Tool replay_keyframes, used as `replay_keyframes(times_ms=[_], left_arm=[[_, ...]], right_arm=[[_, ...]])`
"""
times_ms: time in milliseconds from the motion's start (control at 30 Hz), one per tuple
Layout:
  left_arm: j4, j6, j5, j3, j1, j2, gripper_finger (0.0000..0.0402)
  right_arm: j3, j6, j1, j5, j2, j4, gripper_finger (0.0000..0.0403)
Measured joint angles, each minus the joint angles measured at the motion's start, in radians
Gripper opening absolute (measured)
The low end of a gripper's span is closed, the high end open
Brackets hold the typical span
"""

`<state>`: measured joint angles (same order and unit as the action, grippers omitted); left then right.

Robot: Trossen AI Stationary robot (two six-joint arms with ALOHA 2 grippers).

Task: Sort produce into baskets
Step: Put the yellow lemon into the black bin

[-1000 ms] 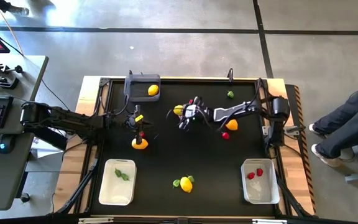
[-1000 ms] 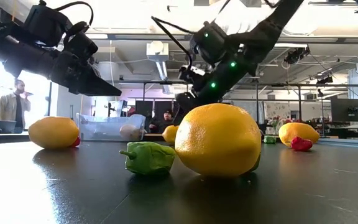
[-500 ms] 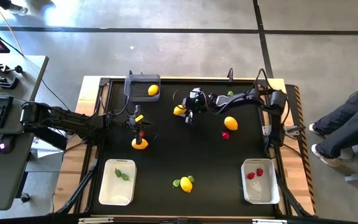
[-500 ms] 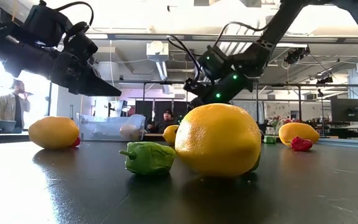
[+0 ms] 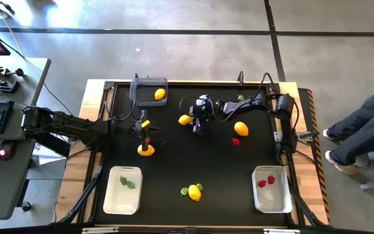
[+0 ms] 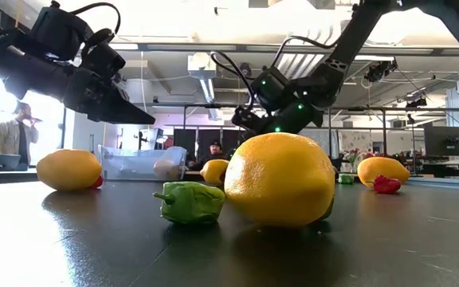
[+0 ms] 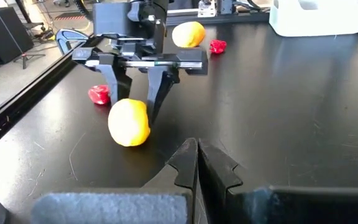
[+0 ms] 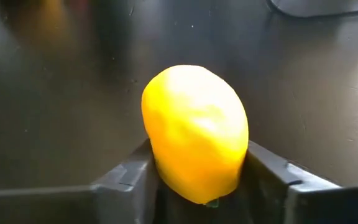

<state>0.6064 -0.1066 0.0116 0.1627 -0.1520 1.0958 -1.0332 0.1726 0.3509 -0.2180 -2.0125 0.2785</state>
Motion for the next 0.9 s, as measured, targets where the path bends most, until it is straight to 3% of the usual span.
replay_keyframes(times_ms=[300, 700, 900], left_arm=[[-0.005, 0.007, 0.000, 0.000, 0.006, 0.000, 0.0020], [-0.008, -0.002, 0.048, 0.000, 0.090, 0.016, 0.0172], [0.004, -0.002, 0.121, 0.001, 0.136, 0.018, 0.0220]], right_arm=[[0.000, -0.068, -0.095, 0.000, 0.004, 0.122, 0.0147], [0.000, -0.037, -0.222, 0.005, 0.004, 0.291, 0.0147], [0.000, -0.063, -0.223, 0.058, 0.005, 0.305, 0.0147]])
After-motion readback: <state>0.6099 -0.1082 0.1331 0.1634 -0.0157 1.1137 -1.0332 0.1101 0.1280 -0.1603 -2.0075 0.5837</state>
